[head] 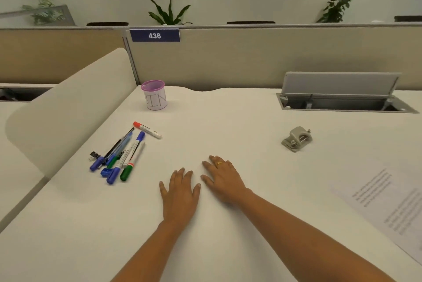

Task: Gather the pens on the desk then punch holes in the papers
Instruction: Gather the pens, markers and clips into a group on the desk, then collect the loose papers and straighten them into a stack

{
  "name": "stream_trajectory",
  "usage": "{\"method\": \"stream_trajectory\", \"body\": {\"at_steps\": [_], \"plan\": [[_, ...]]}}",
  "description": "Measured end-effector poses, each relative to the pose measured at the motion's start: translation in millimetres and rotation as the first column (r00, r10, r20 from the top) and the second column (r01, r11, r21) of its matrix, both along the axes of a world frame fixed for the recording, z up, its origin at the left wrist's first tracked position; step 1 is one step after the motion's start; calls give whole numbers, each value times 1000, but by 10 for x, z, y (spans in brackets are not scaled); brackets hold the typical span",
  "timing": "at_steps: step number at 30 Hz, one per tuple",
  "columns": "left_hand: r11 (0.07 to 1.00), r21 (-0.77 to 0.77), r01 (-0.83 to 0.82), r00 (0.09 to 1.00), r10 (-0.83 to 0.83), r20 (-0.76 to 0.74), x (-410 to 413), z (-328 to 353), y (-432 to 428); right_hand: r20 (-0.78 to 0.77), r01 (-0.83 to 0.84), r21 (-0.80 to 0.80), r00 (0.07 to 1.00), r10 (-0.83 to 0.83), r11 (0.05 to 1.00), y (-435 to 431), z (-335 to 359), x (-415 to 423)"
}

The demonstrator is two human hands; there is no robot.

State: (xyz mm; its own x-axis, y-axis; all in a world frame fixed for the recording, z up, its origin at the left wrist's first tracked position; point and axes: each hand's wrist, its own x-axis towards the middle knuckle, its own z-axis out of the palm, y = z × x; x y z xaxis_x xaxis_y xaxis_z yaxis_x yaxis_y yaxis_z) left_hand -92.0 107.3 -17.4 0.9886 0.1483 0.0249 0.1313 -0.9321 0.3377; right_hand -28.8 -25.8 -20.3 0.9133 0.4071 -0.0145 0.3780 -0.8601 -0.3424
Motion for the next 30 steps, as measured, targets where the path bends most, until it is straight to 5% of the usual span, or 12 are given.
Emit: {"method": "stream_trajectory", "body": {"at_steps": [16,30], "plan": [[970,-109,216,972,-224,-66,-26,89,-2087,26,366,9,930,-366,931,-2445,145,-316],[982,-26,186,972,-188,-141,18,212,-3456,-3,514,134,855,-519,847,-4232,224,-715]]}}
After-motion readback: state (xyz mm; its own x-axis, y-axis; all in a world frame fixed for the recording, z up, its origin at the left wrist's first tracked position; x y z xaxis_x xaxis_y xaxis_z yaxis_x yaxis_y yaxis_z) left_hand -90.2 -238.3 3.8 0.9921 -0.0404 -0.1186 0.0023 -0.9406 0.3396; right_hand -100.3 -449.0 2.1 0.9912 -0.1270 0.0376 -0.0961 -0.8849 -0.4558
